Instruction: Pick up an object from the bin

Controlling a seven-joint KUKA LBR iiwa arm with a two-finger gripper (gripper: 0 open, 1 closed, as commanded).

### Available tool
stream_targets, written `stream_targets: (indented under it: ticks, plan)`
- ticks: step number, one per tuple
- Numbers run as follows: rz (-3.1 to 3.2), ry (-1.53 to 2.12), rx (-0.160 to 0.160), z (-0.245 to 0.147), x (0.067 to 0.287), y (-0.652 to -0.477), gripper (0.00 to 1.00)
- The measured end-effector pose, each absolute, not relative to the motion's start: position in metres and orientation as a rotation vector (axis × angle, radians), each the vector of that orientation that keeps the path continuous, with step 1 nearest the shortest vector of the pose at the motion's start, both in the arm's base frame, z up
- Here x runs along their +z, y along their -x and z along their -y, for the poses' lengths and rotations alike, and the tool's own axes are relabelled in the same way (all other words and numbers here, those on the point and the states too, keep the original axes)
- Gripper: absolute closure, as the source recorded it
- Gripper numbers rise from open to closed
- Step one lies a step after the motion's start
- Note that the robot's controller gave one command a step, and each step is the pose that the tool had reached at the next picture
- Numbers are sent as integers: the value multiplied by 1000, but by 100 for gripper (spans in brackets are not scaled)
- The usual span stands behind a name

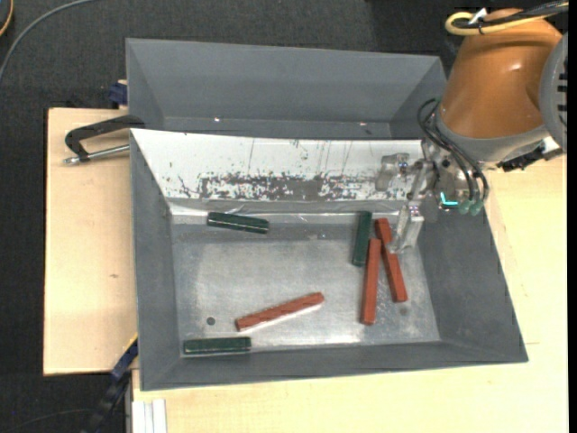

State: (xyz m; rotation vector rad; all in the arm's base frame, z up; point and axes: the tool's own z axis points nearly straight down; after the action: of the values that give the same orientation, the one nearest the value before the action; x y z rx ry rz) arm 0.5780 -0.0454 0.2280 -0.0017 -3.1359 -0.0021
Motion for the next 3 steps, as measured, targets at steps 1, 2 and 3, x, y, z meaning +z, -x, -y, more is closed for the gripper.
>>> stream_targets:
  ticks: [1, 2, 3]
  plan:
    - [3124, -260, -3, 62, 119, -539, 0]
    - [3095, -521, -3, 40, 70, -511, 0]
    - [2991, -981, 4, 90, 71, -516, 0]
